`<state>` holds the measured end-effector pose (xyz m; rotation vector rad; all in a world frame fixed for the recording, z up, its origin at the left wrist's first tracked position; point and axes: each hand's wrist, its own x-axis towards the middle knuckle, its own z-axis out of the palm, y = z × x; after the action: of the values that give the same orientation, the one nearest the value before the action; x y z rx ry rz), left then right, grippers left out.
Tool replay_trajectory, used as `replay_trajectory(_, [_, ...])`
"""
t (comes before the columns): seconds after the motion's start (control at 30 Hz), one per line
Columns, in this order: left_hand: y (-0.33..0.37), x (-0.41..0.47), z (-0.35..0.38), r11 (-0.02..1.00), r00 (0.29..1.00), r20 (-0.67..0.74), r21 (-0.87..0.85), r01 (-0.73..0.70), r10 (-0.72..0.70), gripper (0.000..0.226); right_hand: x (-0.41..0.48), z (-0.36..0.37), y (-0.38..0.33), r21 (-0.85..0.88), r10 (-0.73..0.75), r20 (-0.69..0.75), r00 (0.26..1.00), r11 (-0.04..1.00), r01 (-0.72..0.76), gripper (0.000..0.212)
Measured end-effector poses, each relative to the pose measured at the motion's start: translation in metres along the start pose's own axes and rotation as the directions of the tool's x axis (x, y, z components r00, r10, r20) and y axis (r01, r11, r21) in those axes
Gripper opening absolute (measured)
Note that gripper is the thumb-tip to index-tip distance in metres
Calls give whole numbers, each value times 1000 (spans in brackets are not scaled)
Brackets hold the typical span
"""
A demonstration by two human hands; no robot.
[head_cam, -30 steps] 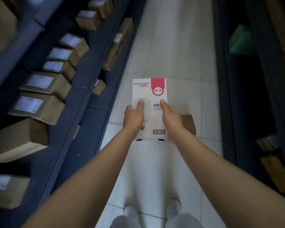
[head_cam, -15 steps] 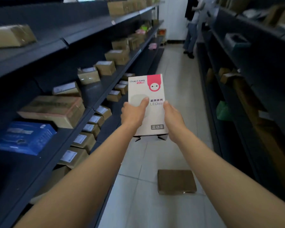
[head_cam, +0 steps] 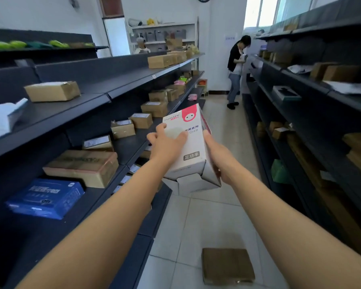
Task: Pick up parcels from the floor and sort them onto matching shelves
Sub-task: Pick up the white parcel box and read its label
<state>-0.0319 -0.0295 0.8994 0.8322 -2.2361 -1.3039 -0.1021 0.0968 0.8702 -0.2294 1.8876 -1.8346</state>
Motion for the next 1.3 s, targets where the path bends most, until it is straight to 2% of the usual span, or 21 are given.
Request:
replay_trajectory(0.07, [8,-3,-2,991,999,53,130,-13,6,63,-2,2,-2,-37,30,-28,999,999,-31,77])
replay_trajectory(0.1, [12,-5,-2,982,997,77,190,0,-15,70,-3,4,-3,-65,42,-43,998,997,-44,84])
replay_trajectory(0.17, [18,-9,-4,960,990,121,276,36,-72,90,-5,6,-3,-108,42,-54,998,993,-48,81])
replay_trajectory(0.2, [20,-11,-6,960,983,152,273,56,-101,99,-7,6,-3,-126,35,-59,998,991,-42,76])
replay_trajectory(0.27, [18,-10,-9,979,962,217,153,135,-166,108,-9,4,-3,-145,23,-74,997,989,-33,65])
replay_trajectory(0.37, [3,5,-12,972,951,214,-35,234,-222,100,-10,-1,-1,-123,12,-75,997,992,-21,49])
replay_trajectory(0.47, [8,-1,-18,945,939,217,-132,300,-268,93,-10,-2,-1,-69,11,-81,997,997,-17,34])
replay_trajectory(0.6, [10,-14,-21,921,925,298,-237,310,-235,55,-11,-2,-7,28,0,21,1000,1000,-1,46])
replay_trajectory(0.7, [0,-15,-21,880,913,333,-326,345,-235,24,-11,-4,-16,24,-36,65,997,999,35,19])
replay_trajectory(0.73, [-2,-15,-21,878,915,323,-331,347,-240,20,-11,-4,-19,23,-44,67,997,999,42,13])
replay_trajectory(0.8, [-4,-15,-20,886,929,287,-331,325,-234,20,-13,-2,-22,21,-64,44,997,998,63,16])
replay_trajectory(0.9, [0,-11,-18,922,951,203,-262,284,-235,42,-13,4,-21,18,-90,-37,995,996,91,29])
replay_trajectory(0.97, [1,-6,-17,944,961,161,-206,257,-227,53,-12,8,-19,35,-83,-90,993,996,86,29])
replay_trajectory(1.03, [2,-2,-19,960,971,143,-179,217,-193,53,-11,9,-19,82,-56,-110,992,995,65,22])
replay_trajectory(1.13, [0,1,-25,960,972,145,-184,209,-184,51,-13,7,-21,134,-24,-41,999,991,29,15])
replay_trajectory(1.2, [-3,2,-29,951,968,152,-206,231,-202,50,-13,7,-23,86,2,12,1000,996,-3,15])
replay_trajectory(1.3, [-6,5,-33,936,957,168,-226,270,-235,46,-12,7,-23,-22,102,80,992,995,-100,30])
